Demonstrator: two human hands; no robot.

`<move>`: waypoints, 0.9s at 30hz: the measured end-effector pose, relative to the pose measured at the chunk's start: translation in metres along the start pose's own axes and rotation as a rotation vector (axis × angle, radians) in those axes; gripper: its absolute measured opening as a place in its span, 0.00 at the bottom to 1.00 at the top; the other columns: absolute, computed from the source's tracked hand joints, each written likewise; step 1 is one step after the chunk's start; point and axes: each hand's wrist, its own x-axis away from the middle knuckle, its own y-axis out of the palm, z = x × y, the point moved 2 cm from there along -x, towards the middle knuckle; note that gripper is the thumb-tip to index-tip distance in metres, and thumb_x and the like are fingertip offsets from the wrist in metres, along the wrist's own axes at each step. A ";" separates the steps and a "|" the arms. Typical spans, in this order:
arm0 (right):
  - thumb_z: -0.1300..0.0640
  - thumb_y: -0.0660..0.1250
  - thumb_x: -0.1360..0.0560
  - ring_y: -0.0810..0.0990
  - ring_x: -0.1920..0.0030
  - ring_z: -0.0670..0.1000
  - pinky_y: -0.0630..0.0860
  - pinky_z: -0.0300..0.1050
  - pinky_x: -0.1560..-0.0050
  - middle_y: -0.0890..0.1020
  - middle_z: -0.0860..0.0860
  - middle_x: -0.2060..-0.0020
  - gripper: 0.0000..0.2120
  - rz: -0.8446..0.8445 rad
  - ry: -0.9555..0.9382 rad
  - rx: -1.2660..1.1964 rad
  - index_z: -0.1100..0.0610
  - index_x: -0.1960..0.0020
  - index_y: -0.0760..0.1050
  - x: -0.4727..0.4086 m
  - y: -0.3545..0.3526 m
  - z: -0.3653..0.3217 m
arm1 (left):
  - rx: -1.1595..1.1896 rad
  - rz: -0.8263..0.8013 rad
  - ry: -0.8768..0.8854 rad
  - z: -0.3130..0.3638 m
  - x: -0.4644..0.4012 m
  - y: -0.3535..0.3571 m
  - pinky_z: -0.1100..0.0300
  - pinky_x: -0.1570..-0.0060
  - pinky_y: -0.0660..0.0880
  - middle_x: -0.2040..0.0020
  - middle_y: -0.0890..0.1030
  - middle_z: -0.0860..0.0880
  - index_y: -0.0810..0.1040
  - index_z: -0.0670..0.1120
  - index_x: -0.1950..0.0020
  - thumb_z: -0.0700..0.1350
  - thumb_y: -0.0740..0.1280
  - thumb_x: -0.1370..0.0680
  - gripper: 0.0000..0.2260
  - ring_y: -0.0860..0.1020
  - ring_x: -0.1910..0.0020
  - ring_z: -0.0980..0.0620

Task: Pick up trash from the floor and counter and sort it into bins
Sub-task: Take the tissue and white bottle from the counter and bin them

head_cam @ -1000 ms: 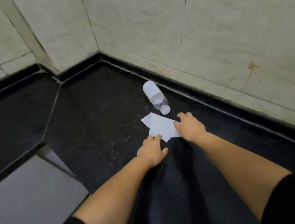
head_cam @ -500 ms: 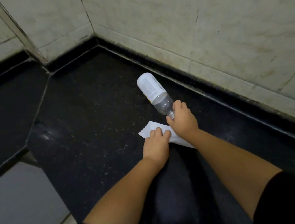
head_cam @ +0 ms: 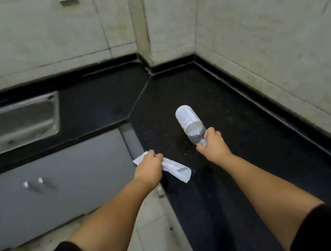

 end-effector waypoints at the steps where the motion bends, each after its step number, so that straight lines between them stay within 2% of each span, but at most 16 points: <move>1: 0.58 0.67 0.27 0.75 0.51 0.60 0.68 0.46 0.55 0.71 0.62 0.41 0.19 -0.014 -0.033 0.014 0.64 0.41 0.66 0.013 0.011 -0.019 | -0.005 0.026 -0.037 -0.021 0.019 -0.009 0.51 0.50 0.72 0.41 0.71 0.41 0.73 0.39 0.43 0.34 0.60 0.24 0.11 0.73 0.42 0.42; 4: 0.59 0.67 0.27 0.76 0.47 0.65 0.72 0.49 0.51 0.71 0.63 0.42 0.18 -0.056 -0.146 0.048 0.65 0.42 0.66 0.059 0.050 -0.075 | -0.006 0.104 -0.161 -0.087 0.089 -0.029 0.49 0.49 0.72 0.41 0.71 0.40 0.73 0.39 0.42 0.35 0.59 0.23 0.10 0.72 0.41 0.41; 8: 0.58 0.68 0.27 0.75 0.44 0.65 0.72 0.52 0.46 0.71 0.64 0.41 0.19 -0.173 -0.282 0.100 0.65 0.41 0.66 0.147 0.115 -0.143 | 0.036 0.182 -0.354 -0.180 0.222 -0.032 0.50 0.50 0.72 0.42 0.72 0.40 0.74 0.38 0.44 0.35 0.59 0.23 0.09 0.74 0.43 0.41; 15: 0.56 0.64 0.26 0.76 0.47 0.65 0.73 0.53 0.46 0.70 0.62 0.43 0.16 -0.495 -0.637 0.265 0.62 0.43 0.66 0.340 0.256 -0.248 | 0.157 0.312 -0.872 -0.310 0.495 -0.006 0.50 0.46 0.72 0.41 0.73 0.39 0.75 0.40 0.42 0.37 0.59 0.21 0.11 0.76 0.42 0.39; 18: 0.57 0.63 0.26 0.75 0.52 0.62 0.73 0.53 0.49 0.70 0.60 0.45 0.10 -0.620 -0.797 0.331 0.57 0.50 0.63 0.422 0.306 -0.281 | 0.213 0.353 -1.069 -0.329 0.590 0.011 0.50 0.47 0.73 0.41 0.71 0.40 0.74 0.40 0.41 0.37 0.58 0.20 0.10 0.76 0.44 0.39; 21: 0.58 0.64 0.27 0.71 0.56 0.59 0.69 0.49 0.53 0.68 0.57 0.49 0.12 -0.730 -0.958 0.397 0.55 0.53 0.60 0.493 0.352 -0.304 | 0.295 0.374 -1.247 -0.330 0.675 0.042 0.49 0.48 0.73 0.41 0.71 0.41 0.74 0.40 0.42 0.37 0.58 0.20 0.09 0.76 0.47 0.39; 25: 0.56 0.66 0.28 0.75 0.49 0.61 0.73 0.51 0.48 0.71 0.60 0.44 0.12 -0.854 -1.170 0.498 0.57 0.48 0.66 0.583 0.407 -0.320 | 0.405 0.430 -1.485 -0.318 0.782 0.093 0.48 0.48 0.73 0.43 0.72 0.39 0.74 0.39 0.47 0.37 0.60 0.22 0.06 0.76 0.49 0.38; 27: 0.56 0.65 0.27 0.73 0.53 0.59 0.73 0.50 0.52 0.70 0.58 0.44 0.15 -0.913 -1.219 0.553 0.59 0.44 0.66 0.622 0.425 -0.312 | 0.463 0.408 -1.581 -0.308 0.823 0.116 0.48 0.47 0.72 0.42 0.72 0.38 0.74 0.37 0.46 0.35 0.59 0.22 0.08 0.75 0.46 0.38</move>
